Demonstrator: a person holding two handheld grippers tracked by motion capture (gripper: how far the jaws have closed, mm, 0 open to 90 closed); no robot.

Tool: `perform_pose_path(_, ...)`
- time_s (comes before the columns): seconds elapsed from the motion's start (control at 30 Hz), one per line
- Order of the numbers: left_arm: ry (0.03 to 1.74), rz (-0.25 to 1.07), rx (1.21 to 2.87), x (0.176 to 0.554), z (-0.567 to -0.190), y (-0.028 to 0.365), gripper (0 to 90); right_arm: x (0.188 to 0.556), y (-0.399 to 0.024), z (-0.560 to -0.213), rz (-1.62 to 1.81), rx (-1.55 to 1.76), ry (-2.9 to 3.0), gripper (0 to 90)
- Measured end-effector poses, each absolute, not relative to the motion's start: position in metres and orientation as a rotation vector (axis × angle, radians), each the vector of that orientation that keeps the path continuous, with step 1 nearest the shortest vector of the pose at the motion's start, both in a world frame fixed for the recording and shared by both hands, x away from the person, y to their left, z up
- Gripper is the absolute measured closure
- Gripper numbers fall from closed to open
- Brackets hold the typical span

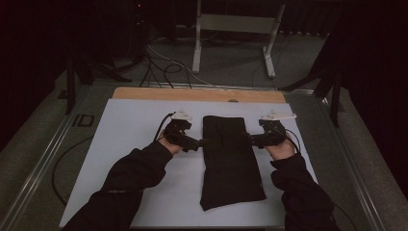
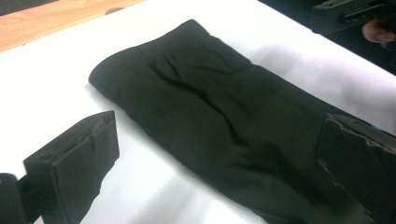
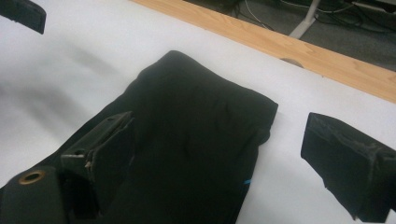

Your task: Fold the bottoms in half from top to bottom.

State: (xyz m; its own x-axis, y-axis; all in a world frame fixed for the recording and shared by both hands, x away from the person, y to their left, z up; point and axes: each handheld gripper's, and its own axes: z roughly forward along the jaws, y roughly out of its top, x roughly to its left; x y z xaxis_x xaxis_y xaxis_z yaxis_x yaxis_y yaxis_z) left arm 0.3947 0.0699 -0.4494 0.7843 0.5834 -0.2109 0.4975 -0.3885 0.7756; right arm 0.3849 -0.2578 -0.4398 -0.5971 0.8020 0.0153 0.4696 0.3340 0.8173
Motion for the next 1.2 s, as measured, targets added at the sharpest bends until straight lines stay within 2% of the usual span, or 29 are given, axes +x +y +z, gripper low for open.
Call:
perform_pose_path(0.13,0.825,0.164,2.03,0.401,-0.456,0.069,0.2,0.39,-0.26,-0.445,1.16,1.154,2.193,10.2)
perform_pose_path(0.93,0.931,0.117,2.064,0.435,-0.492,0.049,0.0,0.422,-0.262,-0.476,1.068,1.279,2.247,10.4)
perform_pose_path(1.2,1.041,-0.028,2.088,0.449,-0.502,0.043,0.0,0.43,-0.263,-0.484,1.043,1.31,2.276,12.7)
